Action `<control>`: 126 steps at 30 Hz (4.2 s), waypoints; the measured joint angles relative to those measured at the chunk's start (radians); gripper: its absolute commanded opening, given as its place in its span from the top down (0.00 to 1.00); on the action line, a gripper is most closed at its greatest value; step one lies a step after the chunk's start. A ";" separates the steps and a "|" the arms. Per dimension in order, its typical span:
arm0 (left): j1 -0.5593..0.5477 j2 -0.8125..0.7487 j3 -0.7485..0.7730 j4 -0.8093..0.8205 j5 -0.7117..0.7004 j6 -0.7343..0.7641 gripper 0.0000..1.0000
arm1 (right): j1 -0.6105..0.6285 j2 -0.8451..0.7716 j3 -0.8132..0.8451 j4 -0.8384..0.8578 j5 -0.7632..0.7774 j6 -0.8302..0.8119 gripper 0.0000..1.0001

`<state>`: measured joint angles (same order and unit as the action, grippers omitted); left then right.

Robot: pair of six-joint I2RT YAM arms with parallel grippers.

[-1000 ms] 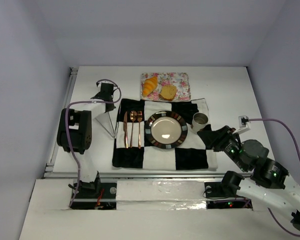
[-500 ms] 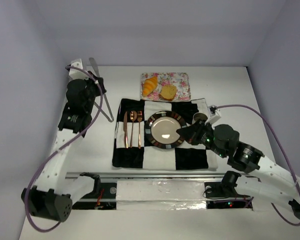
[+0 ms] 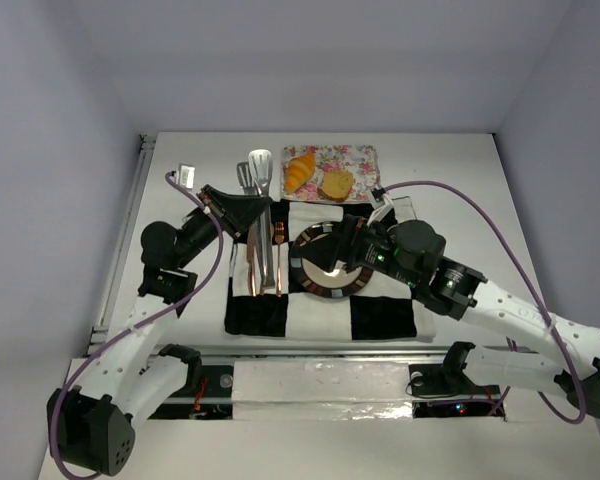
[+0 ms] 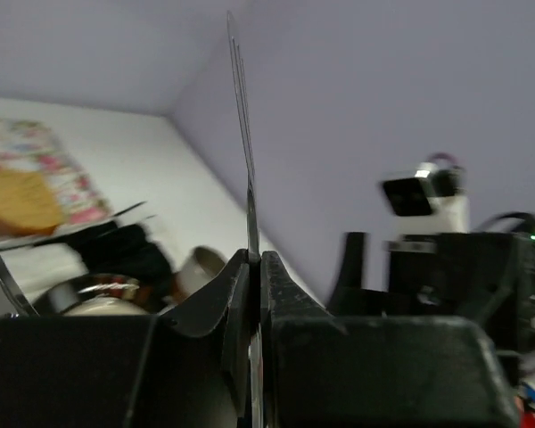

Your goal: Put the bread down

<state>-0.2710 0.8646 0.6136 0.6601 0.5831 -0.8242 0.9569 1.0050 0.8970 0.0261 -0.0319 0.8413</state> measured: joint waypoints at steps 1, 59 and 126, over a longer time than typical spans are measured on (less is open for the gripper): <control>-0.004 0.000 -0.008 0.060 0.021 -0.039 1.00 | 0.000 0.003 0.000 0.012 -0.011 0.001 0.00; -0.225 0.122 -0.150 0.614 -0.079 -0.371 0.99 | 0.052 0.252 -0.129 0.567 -0.138 0.079 0.34; -0.225 -0.258 -0.023 -0.715 -0.311 0.427 0.02 | -0.546 0.592 0.346 -0.407 -0.040 -0.118 0.45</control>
<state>-0.4961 0.6067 0.5907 -0.0544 0.2718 -0.3973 0.4107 1.5974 1.2427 -0.3809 -0.0715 0.7235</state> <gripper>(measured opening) 0.981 0.555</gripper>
